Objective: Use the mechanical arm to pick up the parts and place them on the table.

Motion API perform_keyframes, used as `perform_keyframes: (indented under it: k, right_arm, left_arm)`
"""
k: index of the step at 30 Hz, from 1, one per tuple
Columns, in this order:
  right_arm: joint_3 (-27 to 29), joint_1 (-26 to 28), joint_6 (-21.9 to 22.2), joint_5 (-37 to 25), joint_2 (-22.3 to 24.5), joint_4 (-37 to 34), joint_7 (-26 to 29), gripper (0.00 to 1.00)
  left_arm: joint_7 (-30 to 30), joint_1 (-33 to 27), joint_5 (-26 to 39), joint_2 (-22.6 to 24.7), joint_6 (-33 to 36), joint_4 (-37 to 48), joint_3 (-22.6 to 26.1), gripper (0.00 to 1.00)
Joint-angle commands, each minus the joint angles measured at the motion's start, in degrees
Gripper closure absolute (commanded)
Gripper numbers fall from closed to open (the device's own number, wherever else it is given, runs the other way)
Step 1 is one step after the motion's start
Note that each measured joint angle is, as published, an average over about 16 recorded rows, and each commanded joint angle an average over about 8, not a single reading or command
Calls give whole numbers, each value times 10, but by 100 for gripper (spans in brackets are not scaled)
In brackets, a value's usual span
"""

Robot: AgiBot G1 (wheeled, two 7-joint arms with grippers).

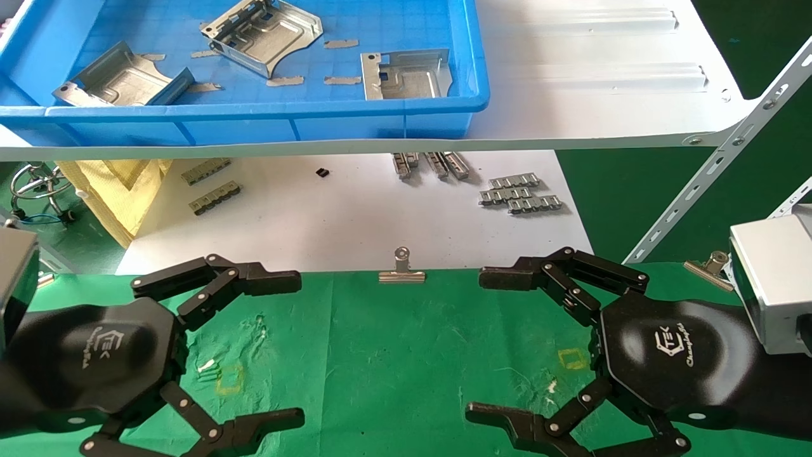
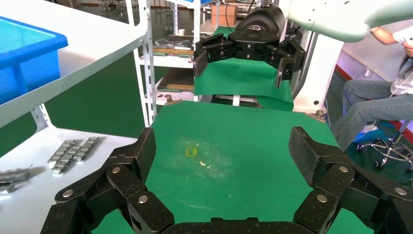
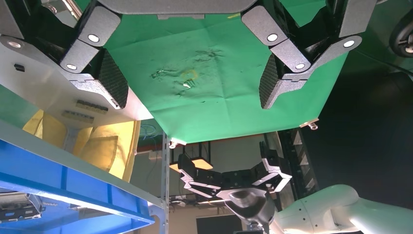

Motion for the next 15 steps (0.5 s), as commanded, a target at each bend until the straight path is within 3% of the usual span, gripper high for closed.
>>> perform_keyframes:
  k: [1, 3, 10, 11, 15]
  right_arm:
    - [0, 0, 0, 0, 0, 0, 0, 0]
    - [0, 0, 0, 0, 0, 0, 0, 5]
    - [0, 0, 0, 0, 0, 0, 0, 92]
    - [0, 0, 0, 0, 0, 0, 0, 100]
    - [0, 0, 0, 0, 0, 0, 0, 100]
  left_arm:
    - [0, 0, 0, 0, 0, 0, 0, 0]
    - [0, 0, 0, 0, 0, 0, 0, 0]
    - [0, 0, 0, 0, 0, 0, 0, 0]
    - [0, 0, 0, 0, 0, 0, 0, 0]
    - [0, 0, 0, 0, 0, 0, 0, 0]
